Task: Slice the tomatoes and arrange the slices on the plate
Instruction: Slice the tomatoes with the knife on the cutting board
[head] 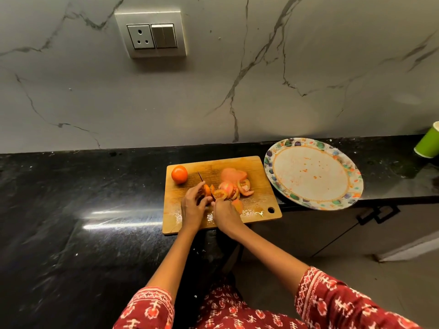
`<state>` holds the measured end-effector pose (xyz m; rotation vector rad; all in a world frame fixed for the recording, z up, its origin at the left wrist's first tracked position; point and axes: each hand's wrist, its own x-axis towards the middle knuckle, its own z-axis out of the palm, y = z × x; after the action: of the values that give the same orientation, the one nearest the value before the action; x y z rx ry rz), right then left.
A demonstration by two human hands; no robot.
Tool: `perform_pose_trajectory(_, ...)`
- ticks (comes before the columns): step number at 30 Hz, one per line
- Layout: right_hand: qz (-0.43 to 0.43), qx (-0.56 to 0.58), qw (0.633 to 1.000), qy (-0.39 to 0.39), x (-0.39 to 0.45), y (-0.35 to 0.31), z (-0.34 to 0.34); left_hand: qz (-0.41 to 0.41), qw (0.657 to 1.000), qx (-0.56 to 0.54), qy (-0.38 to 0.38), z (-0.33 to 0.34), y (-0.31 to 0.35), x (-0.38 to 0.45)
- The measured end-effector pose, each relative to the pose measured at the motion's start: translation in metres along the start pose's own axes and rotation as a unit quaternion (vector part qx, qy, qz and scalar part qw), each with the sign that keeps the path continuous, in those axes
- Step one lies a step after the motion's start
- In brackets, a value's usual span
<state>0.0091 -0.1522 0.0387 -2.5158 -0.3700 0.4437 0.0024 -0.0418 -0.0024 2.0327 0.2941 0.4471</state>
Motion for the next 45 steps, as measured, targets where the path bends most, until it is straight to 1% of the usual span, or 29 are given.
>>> perform_pose_trajectory(3, -0.001, -0.008, 1.0, 0.006, -0.005, 0.004, 0.002, -0.015, 1.0, -0.017, 0.009, 0.001, 0.001, 0.003)
perform_pose_trajectory(7, 0.019, -0.018, 1.0, -0.005, -0.015, 0.01, 0.008, -0.022, 0.999, -0.019, 0.021, 0.002, -0.001, 0.005)
perform_pose_trajectory(13, 0.023, -0.016, 0.999, -0.019, -0.003, -0.004, 0.003, -0.017, 0.999, -0.012, 0.034, 0.003, -0.001, 0.002)
perform_pose_trajectory(16, 0.014, -0.049, 0.998, -0.024, -0.008, -0.001, 0.006, -0.031, 0.998, -0.023, 0.052, -0.002, 0.0, 0.002)
perform_pose_trajectory(21, -0.003, -0.107, 0.994, -0.025, -0.022, 0.014, 0.012, -0.078, 0.994, -0.033, 0.062, 0.001, -0.004, 0.001)
perform_pose_trajectory(27, -0.009, -0.127, 0.991, -0.025, -0.015, -0.002, 0.006, -0.064, 0.996, -0.004, 0.057, 0.0, -0.008, 0.002)
perform_pose_trajectory(29, -0.02, -0.137, 0.99, -0.018, -0.013, -0.002, 0.004, -0.079, 0.994, -0.02, 0.071, 0.0, -0.003, 0.001)
perform_pose_trajectory(32, -0.03, -0.156, 0.987, -0.015, -0.023, 0.009, 0.001, -0.134, 0.984, -0.05, 0.106, -0.003, 0.002, 0.006)
perform_pose_trajectory(34, -0.03, -0.166, 0.985, -0.022, -0.033, 0.02, -0.001, -0.14, 0.982, -0.05, 0.119, -0.008, -0.004, 0.015)
perform_pose_trajectory(37, -0.025, -0.152, 0.988, -0.032, -0.034, 0.026, -0.006, -0.124, 0.99, -0.013, 0.07, -0.014, -0.009, 0.021)
perform_pose_trajectory(39, -0.023, -0.098, 0.995, -0.029, -0.028, 0.021, -0.008, -0.107, 0.994, 0.004, 0.035, -0.016, -0.007, 0.021)
perform_pose_trajectory(41, -0.017, -0.043, 0.999, -0.007, -0.021, 0.017, -0.011, -0.075, 0.997, 0.012, -0.018, -0.016, -0.007, 0.02)
perform_pose_trajectory(43, -0.014, -0.02, 1.0, 0.02, -0.011, 0.019, -0.014, -0.055, 0.995, -0.002, -0.083, -0.016, -0.005, 0.018)
perform_pose_trajectory(45, -0.015, -0.004, 0.999, 0.035, -0.003, 0.022, -0.017, -0.051, 0.992, -0.028, -0.108, -0.018, -0.001, 0.018)
